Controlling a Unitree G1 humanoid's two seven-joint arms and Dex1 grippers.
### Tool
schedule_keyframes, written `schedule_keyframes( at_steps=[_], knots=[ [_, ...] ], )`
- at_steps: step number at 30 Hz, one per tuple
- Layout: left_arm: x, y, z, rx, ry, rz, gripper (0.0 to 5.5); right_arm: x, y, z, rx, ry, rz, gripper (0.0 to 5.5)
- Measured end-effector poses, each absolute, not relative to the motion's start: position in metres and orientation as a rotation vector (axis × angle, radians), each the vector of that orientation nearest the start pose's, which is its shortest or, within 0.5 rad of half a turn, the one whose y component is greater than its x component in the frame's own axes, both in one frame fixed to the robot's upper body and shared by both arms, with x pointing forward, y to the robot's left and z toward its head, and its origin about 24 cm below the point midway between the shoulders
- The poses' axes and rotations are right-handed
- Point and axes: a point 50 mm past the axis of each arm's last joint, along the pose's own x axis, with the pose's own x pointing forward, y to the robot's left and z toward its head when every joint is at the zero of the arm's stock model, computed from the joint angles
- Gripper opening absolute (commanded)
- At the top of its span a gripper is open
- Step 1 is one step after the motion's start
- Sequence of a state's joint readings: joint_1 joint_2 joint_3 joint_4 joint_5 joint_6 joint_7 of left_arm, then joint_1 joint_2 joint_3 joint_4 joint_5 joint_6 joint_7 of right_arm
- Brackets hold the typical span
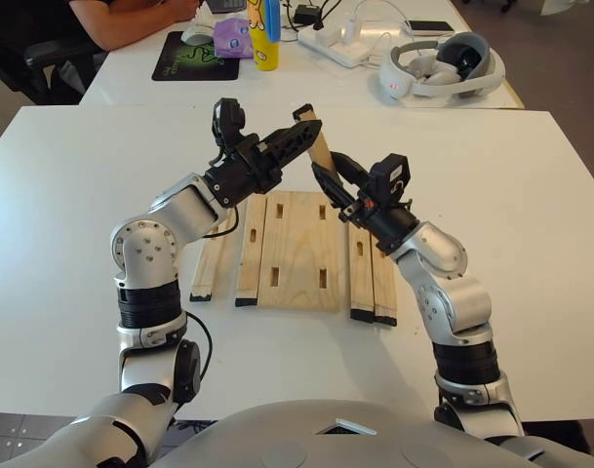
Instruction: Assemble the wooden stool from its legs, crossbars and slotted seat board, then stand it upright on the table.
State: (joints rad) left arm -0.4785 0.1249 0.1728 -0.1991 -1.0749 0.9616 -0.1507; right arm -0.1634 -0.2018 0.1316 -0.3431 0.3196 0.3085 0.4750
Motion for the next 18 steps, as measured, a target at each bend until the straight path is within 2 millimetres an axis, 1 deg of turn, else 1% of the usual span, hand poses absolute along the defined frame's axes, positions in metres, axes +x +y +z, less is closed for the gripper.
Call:
schedule_keyframes(
  at_steps=[2, 4, 8, 11, 15, 18],
  knots=[
    [0.2904, 0.1021, 0.1638, -0.700, 0.216, -0.830, 2.97, 0.2549, -0.1040, 0.1300, 0.048, -0.171, 0.761, 1.31],
    [0.2913, 0.1026, 0.1624, -0.703, 0.224, -0.820, 2.70, 0.2551, -0.1042, 0.1301, 0.039, -0.173, 0.756, 1.31],
    [0.2921, 0.1050, 0.1622, -0.708, 0.222, -0.807, 2.06, 0.2553, -0.1046, 0.1301, 0.024, -0.176, 0.748, 1.31],
    [0.2915, 0.1044, 0.1624, -0.712, 0.223, -0.815, 1.54, 0.2554, -0.1046, 0.1299, 0.021, -0.175, 0.747, 1.31],
    [0.2904, 0.1032, 0.1632, -0.722, 0.226, -0.832, 1.03, 0.2554, -0.1045, 0.1298, 0.021, -0.174, 0.748, 1.31],
    [0.2898, 0.1023, 0.1639, -0.732, 0.225, -0.842, 0.51, 0.2554, -0.1045, 0.1296, 0.022, -0.173, 0.750, 1.31]
  ],
)
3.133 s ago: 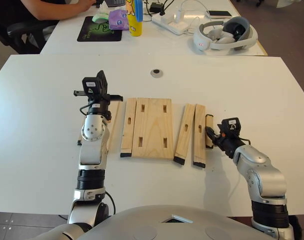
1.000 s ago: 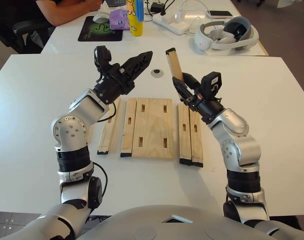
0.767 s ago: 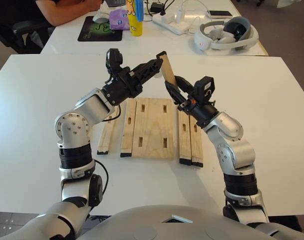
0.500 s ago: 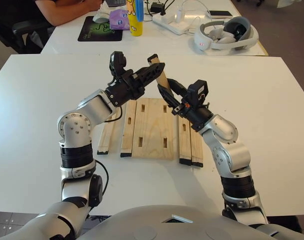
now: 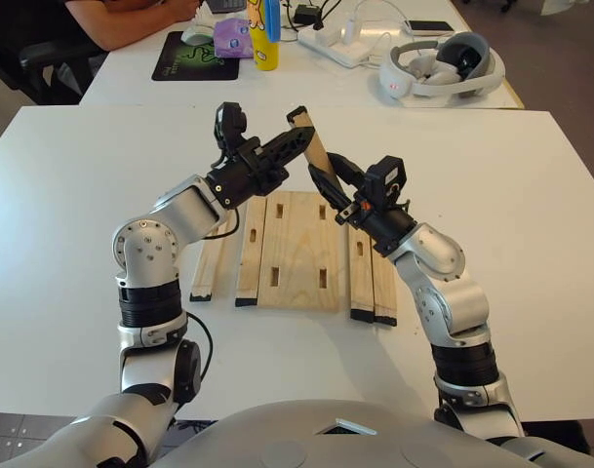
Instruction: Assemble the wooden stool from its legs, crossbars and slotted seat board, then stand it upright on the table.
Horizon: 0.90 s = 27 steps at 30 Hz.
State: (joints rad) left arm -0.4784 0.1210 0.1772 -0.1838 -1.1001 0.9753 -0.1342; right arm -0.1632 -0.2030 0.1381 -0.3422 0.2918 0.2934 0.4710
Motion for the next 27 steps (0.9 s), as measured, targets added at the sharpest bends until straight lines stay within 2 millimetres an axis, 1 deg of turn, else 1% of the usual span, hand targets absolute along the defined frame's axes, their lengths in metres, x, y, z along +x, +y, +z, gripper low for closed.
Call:
schedule_keyframes(
  at_steps=[1, 5, 6, 8, 10, 13, 14, 15, 17, 19, 24, 27],
  knots=[
    [0.290, 0.102, 0.164, -0.733, 0.224, -0.844, 0.41, 0.255, -0.105, 0.130, 0.022, -0.173, 0.750, 1.31],
    [0.290, 0.102, 0.164, -0.727, 0.225, -0.844, 0.41, 0.255, -0.105, 0.129, 0.021, -0.170, 0.750, 1.31],
    [0.290, 0.102, 0.164, -0.722, 0.226, -0.844, 0.41, 0.255, -0.105, 0.128, 0.022, -0.167, 0.749, 1.68],
    [0.290, 0.102, 0.163, -0.702, 0.219, -0.828, 0.41, 0.255, -0.106, 0.126, 0.021, -0.148, 0.747, 1.87],
    [0.292, 0.107, 0.166, -0.660, 0.181, -0.789, 0.41, 0.257, -0.109, 0.113, 0.002, -0.068, 0.731, 1.87],
    [0.288, 0.114, 0.166, -0.620, 0.139, -0.713, 0.41, 0.258, -0.123, 0.092, -0.039, 0.037, 0.664, 1.87],
    [0.286, 0.118, 0.166, -0.615, 0.124, -0.685, 0.41, 0.258, -0.131, 0.085, -0.052, 0.068, 0.624, 1.87],
    [0.281, 0.126, 0.164, -0.599, 0.095, -0.621, 0.41, 0.257, -0.148, 0.074, -0.068, 0.120, 0.551, 1.87],
    [0.274, 0.137, 0.159, -0.589, 0.074, -0.528, 0.41, 0.254, -0.165, 0.065, -0.074, 0.163, 0.468, 1.87],
    [0.263, 0.146, 0.153, -0.572, 0.069, -0.449, 0.41, 0.255, -0.177, 0.064, -0.070, 0.163, 0.400, 1.87],
    [0.241, 0.153, 0.134, -0.553, 0.119, -0.348, 0.41, 0.257, -0.184, 0.065, -0.058, 0.149, 0.326, 1.87],
    [0.238, 0.155, 0.131, -0.540, 0.129, -0.306, 0.41, 0.257, -0.182, 0.064, -0.046, 0.147, 0.310, 1.87]
  ],
)
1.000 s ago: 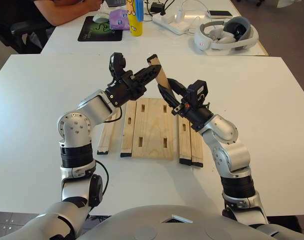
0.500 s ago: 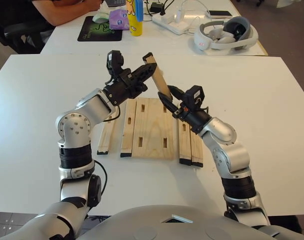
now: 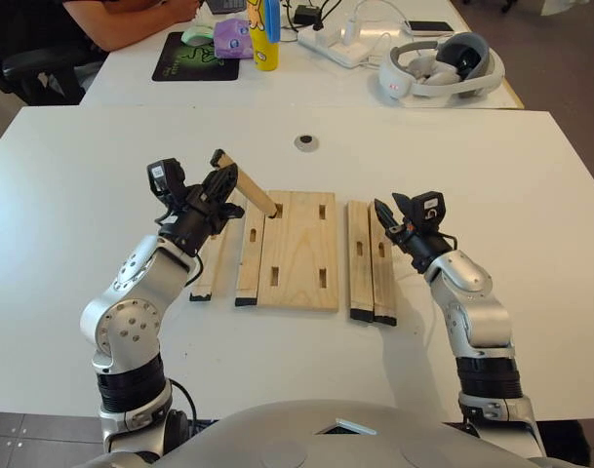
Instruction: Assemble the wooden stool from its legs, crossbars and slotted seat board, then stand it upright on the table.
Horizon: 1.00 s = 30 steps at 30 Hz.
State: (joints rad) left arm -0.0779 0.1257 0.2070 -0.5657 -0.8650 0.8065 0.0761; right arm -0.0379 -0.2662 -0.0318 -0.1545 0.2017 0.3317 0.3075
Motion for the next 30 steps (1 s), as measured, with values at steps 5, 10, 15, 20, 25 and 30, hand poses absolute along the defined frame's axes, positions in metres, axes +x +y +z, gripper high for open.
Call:
schedule_keyframes(
  at_steps=[5, 10, 15, 20, 25, 30],
  knots=[
    [0.239, 0.163, 0.130, -0.480, 0.131, -0.277, 0.41, 0.253, -0.180, 0.059, -0.024, 0.161, 0.289, 1.87],
    [0.239, 0.168, 0.121, -0.430, 0.176, -0.263, 0.41, 0.253, -0.175, 0.056, -0.008, 0.165, 0.291, 1.87],
    [0.238, 0.168, 0.113, -0.409, 0.209, -0.267, 0.41, 0.253, -0.174, 0.056, 0.000, 0.163, 0.289, 1.87],
    [0.236, 0.170, 0.108, -0.397, 0.219, -0.241, 0.41, 0.255, -0.171, 0.059, -0.001, 0.152, 0.304, 1.87],
    [0.234, 0.172, 0.105, -0.392, 0.213, -0.213, 0.41, 0.257, -0.169, 0.061, -0.004, 0.148, 0.318, 1.87],
    [0.234, 0.166, 0.104, -0.421, 0.206, -0.216, 0.41, 0.259, -0.164, 0.063, -0.008, 0.143, 0.347, 1.87]
  ],
)
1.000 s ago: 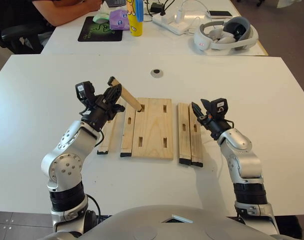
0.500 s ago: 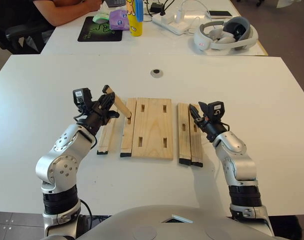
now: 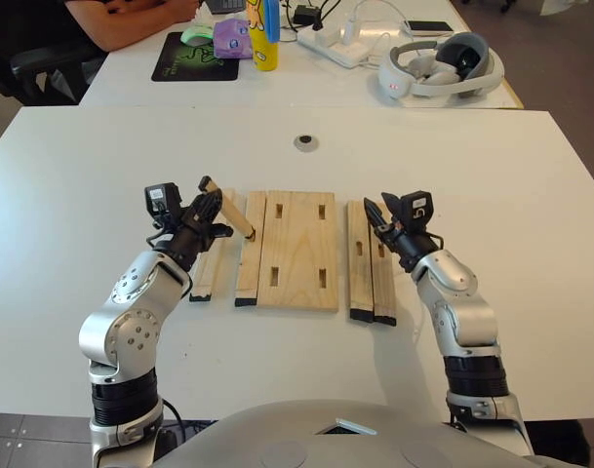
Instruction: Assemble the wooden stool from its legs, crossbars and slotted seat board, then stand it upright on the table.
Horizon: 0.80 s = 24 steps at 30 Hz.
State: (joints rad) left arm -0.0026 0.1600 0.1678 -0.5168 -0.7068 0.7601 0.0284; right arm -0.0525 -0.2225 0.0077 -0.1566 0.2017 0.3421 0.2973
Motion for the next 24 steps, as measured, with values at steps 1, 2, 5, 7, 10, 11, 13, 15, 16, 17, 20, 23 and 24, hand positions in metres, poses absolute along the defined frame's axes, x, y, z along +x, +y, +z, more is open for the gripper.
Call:
schedule_keyframes(
  at_steps=[1, 2, 5, 7, 10, 11, 13, 15, 16, 17, 20, 23, 24],
  knots=[
    [0.2343, 0.1645, 0.1033, -0.435, 0.205, -0.214, 0.41, 0.2594, -0.1628, 0.0634, -0.008, 0.143, 0.354, 1.87],
    [0.2344, 0.1638, 0.1031, -0.441, 0.205, -0.212, 0.41, 0.2596, -0.1626, 0.0635, -0.009, 0.143, 0.356, 1.87],
    [0.2336, 0.1609, 0.1015, -0.460, 0.207, -0.207, 0.41, 0.2607, -0.1611, 0.0645, -0.010, 0.145, 0.368, 1.87],
    [0.2323, 0.1614, 0.0997, -0.463, 0.213, -0.198, 0.41, 0.2610, -0.1608, 0.0644, -0.011, 0.150, 0.372, 1.87],
    [0.2301, 0.1626, 0.0979, -0.464, 0.218, -0.185, 0.41, 0.2610, -0.1607, 0.0642, -0.011, 0.155, 0.374, 1.87],
    [0.2294, 0.1634, 0.0969, -0.462, 0.219, -0.178, 0.41, 0.2609, -0.1606, 0.0642, -0.012, 0.156, 0.376, 1.87],
    [0.2285, 0.1645, 0.0961, -0.464, 0.215, -0.169, 0.41, 0.2607, -0.1604, 0.0645, -0.012, 0.159, 0.380, 1.87],
    [0.2282, 0.1643, 0.0958, -0.468, 0.214, -0.166, 0.41, 0.2607, -0.1604, 0.0650, -0.013, 0.158, 0.382, 1.87],
    [0.2282, 0.1641, 0.0957, -0.469, 0.213, -0.165, 0.41, 0.2606, -0.1605, 0.0649, -0.014, 0.159, 0.382, 1.87],
    [0.2283, 0.1643, 0.0957, -0.467, 0.213, -0.162, 0.41, 0.2606, -0.1605, 0.0648, -0.014, 0.162, 0.382, 1.87],
    [0.2284, 0.1648, 0.0956, -0.463, 0.211, -0.156, 0.41, 0.2604, -0.1597, 0.0649, -0.015, 0.163, 0.386, 1.87],
    [0.2284, 0.1639, 0.0953, -0.469, 0.211, -0.153, 0.41, 0.2603, -0.1582, 0.0645, -0.015, 0.165, 0.393, 1.87],
    [0.2285, 0.1636, 0.0951, -0.466, 0.211, -0.151, 0.41, 0.2603, -0.1578, 0.0645, -0.015, 0.165, 0.395, 1.87]
  ],
)
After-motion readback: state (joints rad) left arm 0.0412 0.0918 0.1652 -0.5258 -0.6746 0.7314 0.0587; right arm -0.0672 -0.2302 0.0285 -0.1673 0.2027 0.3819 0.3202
